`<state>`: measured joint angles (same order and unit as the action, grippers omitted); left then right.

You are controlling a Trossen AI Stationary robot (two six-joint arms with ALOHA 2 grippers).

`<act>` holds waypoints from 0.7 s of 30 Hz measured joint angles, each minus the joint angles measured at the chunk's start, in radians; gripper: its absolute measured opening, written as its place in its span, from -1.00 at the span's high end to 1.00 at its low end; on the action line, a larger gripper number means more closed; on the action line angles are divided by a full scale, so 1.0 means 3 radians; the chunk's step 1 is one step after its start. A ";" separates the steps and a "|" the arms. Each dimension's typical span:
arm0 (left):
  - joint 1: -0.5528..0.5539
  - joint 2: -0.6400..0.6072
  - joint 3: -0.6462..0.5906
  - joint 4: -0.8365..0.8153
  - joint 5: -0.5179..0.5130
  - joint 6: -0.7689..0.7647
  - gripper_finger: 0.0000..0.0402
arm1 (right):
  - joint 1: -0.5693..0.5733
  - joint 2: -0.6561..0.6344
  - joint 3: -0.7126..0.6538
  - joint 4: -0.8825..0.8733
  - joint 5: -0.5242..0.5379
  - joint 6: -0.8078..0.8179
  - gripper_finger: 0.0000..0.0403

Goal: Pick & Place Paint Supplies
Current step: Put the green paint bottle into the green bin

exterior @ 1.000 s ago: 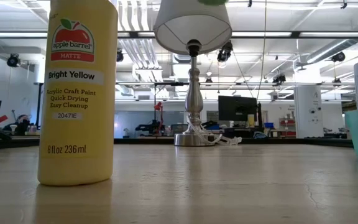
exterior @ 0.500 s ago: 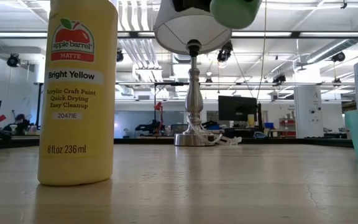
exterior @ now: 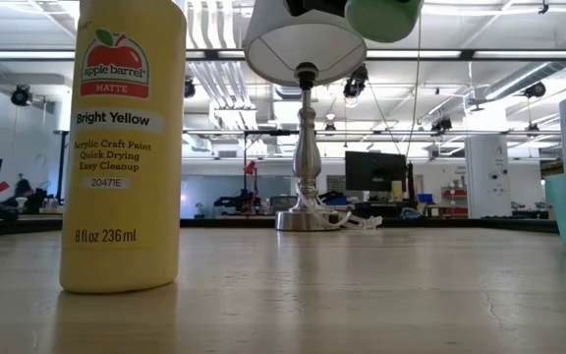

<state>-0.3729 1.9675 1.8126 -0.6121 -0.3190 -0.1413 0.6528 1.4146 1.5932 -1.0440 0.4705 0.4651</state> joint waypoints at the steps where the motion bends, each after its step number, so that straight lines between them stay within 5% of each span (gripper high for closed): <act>1: -0.0001 0.0000 0.0000 0.0000 0.0002 0.0003 -0.03 | -0.0009 0.0009 0.0000 0.0021 -0.0001 -0.0019 -0.41; 21: -0.0002 0.0000 -0.0006 -0.0044 0.0005 0.0025 -0.03 | -0.0156 0.0215 -0.0004 0.0211 -0.0110 -0.0239 -0.21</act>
<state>-0.3736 1.9675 1.8107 -0.6253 -0.3177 -0.1339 0.6060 1.4791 1.5919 -0.9807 0.4377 0.3935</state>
